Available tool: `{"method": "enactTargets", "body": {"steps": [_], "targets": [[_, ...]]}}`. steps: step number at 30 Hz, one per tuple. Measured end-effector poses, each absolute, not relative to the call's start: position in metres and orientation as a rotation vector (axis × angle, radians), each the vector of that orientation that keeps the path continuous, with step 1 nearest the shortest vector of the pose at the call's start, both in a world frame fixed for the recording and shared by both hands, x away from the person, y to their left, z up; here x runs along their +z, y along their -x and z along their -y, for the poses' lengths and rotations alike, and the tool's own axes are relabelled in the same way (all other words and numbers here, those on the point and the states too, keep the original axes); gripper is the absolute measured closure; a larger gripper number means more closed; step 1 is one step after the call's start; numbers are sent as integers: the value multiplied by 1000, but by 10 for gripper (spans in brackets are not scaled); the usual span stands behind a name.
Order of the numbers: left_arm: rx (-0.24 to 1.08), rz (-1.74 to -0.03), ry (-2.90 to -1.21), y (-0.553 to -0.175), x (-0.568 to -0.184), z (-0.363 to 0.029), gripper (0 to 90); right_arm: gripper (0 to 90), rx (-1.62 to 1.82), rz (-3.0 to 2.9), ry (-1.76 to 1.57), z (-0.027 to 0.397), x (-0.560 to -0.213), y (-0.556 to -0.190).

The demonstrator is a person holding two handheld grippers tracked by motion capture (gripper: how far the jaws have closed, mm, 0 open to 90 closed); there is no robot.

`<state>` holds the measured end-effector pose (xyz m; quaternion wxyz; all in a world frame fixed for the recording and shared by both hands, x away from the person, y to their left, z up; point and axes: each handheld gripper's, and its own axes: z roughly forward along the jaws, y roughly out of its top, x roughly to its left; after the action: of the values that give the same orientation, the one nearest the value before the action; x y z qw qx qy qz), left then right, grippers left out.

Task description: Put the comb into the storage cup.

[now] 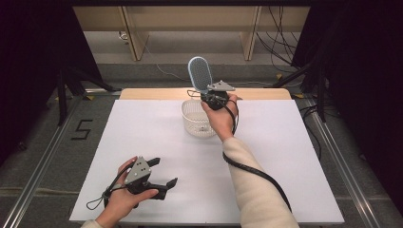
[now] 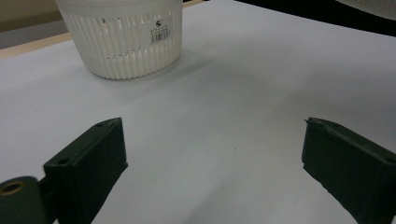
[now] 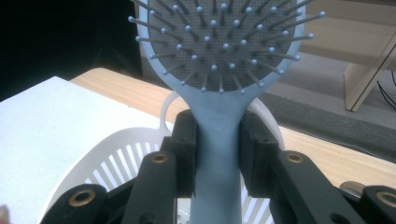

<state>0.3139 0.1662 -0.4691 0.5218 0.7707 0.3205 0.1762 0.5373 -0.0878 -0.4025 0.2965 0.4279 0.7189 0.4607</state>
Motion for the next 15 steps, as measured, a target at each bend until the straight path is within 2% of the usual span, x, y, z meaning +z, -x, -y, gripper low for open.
{"method": "enactTargets", "body": {"steps": [15], "targets": [[422, -767, -1847, -314, -469, -166, 60, 702, 1215, -1921, -1142, 88, -407, -537]]}}
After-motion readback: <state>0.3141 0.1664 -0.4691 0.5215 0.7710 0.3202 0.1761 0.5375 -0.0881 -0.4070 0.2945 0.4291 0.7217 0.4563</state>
